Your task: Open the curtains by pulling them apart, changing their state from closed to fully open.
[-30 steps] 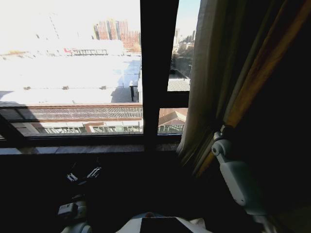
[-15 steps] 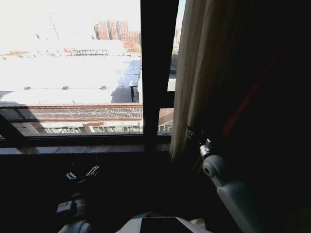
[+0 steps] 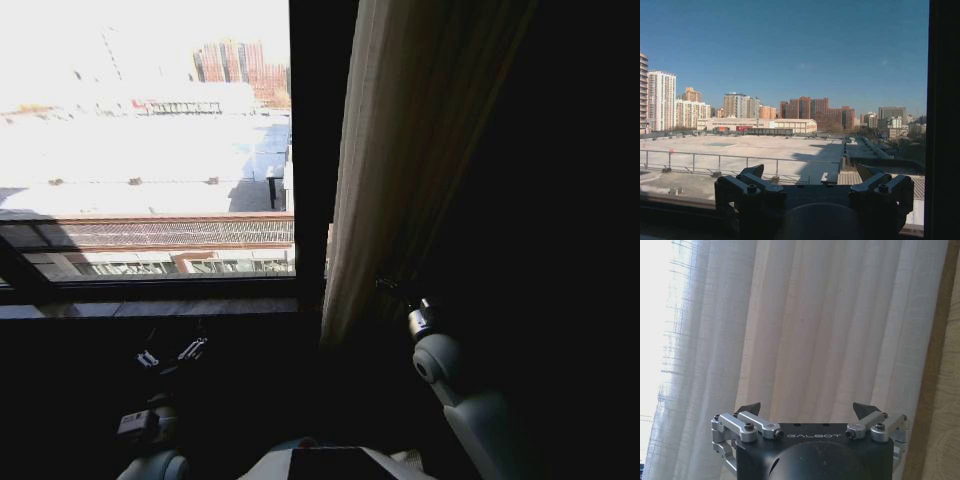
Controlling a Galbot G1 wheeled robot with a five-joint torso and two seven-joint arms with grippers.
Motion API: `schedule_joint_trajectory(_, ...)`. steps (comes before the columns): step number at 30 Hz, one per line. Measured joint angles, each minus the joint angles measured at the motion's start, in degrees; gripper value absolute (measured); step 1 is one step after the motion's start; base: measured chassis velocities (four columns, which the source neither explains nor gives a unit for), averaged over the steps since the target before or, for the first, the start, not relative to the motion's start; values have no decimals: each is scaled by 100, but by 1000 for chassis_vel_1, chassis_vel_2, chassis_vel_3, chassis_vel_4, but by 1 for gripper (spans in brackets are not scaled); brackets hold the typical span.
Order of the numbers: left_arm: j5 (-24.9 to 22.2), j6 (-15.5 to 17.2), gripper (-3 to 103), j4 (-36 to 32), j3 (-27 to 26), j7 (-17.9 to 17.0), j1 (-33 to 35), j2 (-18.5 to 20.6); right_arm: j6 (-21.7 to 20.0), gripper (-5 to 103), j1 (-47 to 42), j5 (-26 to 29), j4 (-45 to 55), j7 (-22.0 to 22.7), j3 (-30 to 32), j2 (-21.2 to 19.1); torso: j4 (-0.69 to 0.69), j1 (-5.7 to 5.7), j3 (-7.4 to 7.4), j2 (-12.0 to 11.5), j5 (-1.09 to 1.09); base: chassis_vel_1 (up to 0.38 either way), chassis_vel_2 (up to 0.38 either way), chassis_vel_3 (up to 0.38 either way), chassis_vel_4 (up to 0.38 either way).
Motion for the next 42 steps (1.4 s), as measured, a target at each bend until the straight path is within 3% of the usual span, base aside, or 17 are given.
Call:
schedule_joint_trajectory(15,15,-8,100,-7,6,5,27,-7,10,100,23,-39,24,-55,-98,68,-1,0,1,0,0,194,199,-188,-191)
schedule_joint_trajectory(42,19,-9,100,-6,8,15,46,-2,21,100,-9,-236,27,-159,-256,223,-1,1,1,0,0,348,359,-353,-340)
